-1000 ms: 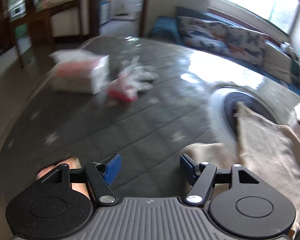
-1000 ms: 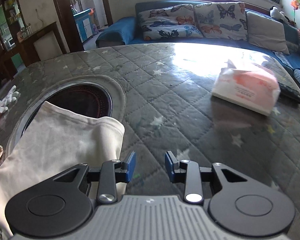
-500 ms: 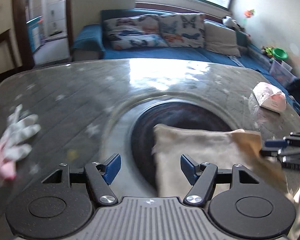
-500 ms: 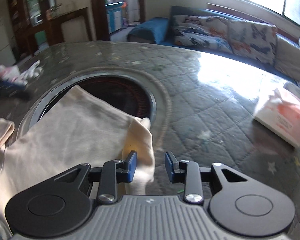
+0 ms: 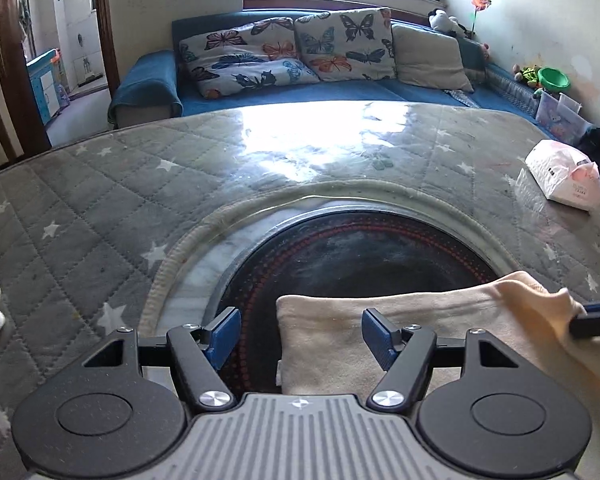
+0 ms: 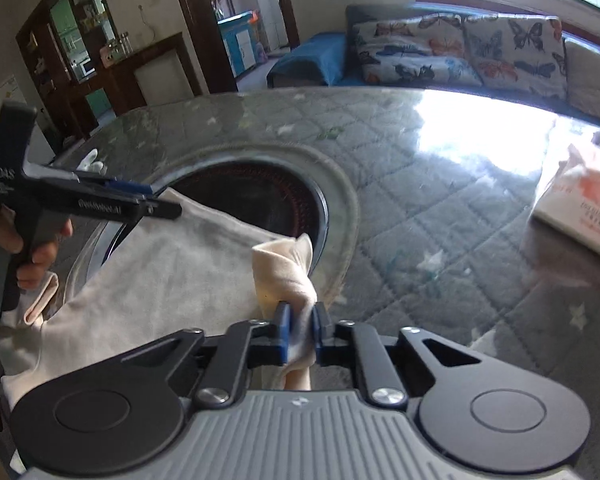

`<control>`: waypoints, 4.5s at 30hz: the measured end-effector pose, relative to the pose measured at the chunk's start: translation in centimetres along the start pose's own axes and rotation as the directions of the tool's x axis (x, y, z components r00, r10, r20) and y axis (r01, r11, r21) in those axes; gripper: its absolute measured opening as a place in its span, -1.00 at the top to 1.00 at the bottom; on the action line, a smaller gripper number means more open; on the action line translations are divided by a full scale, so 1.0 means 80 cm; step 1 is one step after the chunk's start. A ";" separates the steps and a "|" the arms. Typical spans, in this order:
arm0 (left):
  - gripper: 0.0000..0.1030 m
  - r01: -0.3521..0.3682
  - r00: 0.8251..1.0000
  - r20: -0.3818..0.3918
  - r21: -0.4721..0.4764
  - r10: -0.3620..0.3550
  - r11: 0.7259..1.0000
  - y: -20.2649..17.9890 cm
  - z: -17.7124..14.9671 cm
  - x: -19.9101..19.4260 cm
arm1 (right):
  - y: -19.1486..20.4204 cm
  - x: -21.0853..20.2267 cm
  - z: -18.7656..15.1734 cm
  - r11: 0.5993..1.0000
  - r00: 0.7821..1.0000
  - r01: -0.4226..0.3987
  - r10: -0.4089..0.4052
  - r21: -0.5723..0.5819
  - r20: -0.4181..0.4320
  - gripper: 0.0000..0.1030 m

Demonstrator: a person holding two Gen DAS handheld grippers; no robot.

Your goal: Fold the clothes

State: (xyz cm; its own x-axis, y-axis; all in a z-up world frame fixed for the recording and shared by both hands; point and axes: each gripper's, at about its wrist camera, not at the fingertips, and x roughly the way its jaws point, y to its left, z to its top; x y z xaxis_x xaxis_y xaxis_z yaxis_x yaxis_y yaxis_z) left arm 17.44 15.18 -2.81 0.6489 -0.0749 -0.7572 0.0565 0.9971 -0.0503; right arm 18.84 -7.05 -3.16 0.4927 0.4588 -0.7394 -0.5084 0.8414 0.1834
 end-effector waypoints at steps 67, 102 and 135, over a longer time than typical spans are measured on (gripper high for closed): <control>0.26 -0.133 0.987 0.093 0.004 0.132 0.991 0.032 0.035 0.014 | -0.024 0.054 0.063 0.960 0.974 0.220 -0.204 -0.176 0.101 0.68; -0.84 -0.108 0.994 -0.010 0.078 0.109 0.991 -0.097 -0.145 -0.124 | 0.136 -0.076 -0.133 0.957 0.993 0.112 -0.096 -0.268 0.073 -0.05; -1.00 -0.156 0.986 -0.041 0.092 0.160 0.983 -0.107 -0.160 -0.122 | 0.115 -0.107 -0.160 0.950 0.980 0.190 -0.170 -0.247 0.101 -0.25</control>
State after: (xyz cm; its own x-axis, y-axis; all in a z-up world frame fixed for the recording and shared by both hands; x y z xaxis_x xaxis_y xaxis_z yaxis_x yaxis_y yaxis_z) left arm 0.91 7.49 -3.29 0.6180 0.0861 -0.7814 0.0244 0.9914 0.1285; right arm 0.96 -6.89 -3.44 0.6405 0.3352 -0.6909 -0.5636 0.8163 -0.1264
